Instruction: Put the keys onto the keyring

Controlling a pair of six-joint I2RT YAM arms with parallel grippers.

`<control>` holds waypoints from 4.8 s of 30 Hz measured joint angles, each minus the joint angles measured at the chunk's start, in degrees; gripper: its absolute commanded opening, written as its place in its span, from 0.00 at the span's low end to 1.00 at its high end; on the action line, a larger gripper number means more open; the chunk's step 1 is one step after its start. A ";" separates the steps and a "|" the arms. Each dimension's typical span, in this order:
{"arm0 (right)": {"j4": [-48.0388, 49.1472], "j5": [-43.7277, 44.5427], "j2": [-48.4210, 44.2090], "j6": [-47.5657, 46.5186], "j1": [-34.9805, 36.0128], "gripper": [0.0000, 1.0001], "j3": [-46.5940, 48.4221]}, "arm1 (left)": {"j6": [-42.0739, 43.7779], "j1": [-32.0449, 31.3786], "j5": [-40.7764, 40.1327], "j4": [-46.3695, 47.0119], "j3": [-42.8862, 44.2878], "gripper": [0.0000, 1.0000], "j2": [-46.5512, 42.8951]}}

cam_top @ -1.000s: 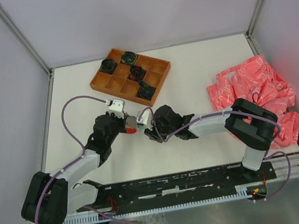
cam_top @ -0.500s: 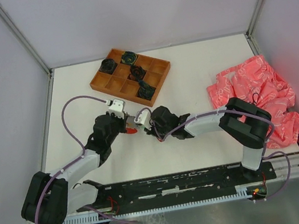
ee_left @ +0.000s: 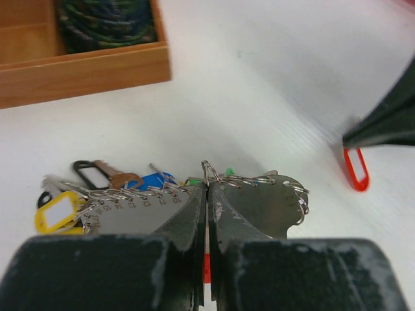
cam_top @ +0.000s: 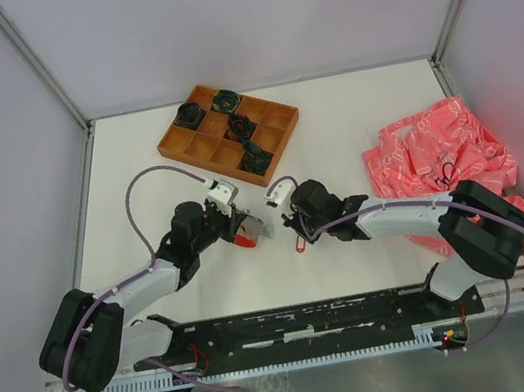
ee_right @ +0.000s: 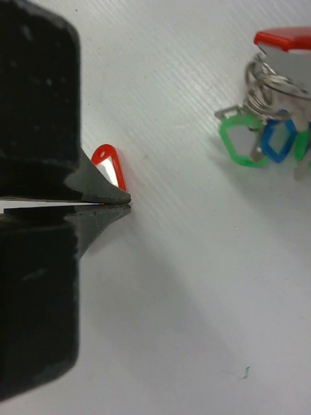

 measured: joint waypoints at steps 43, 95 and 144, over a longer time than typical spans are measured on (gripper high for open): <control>-28.15 -1.38 3.34 17.66 -4.33 0.22 9.55 | 4.66 -12.63 9.14 1.44 -0.83 0.03 7.56; 10.86 11.21 -4.63 13.31 -4.33 0.27 -9.60 | 4.85 -12.63 3.96 4.94 -3.85 0.03 3.56; -40.39 15.76 23.10 16.24 -2.91 0.14 31.95 | 4.81 -12.63 -0.26 4.87 -3.85 0.03 3.06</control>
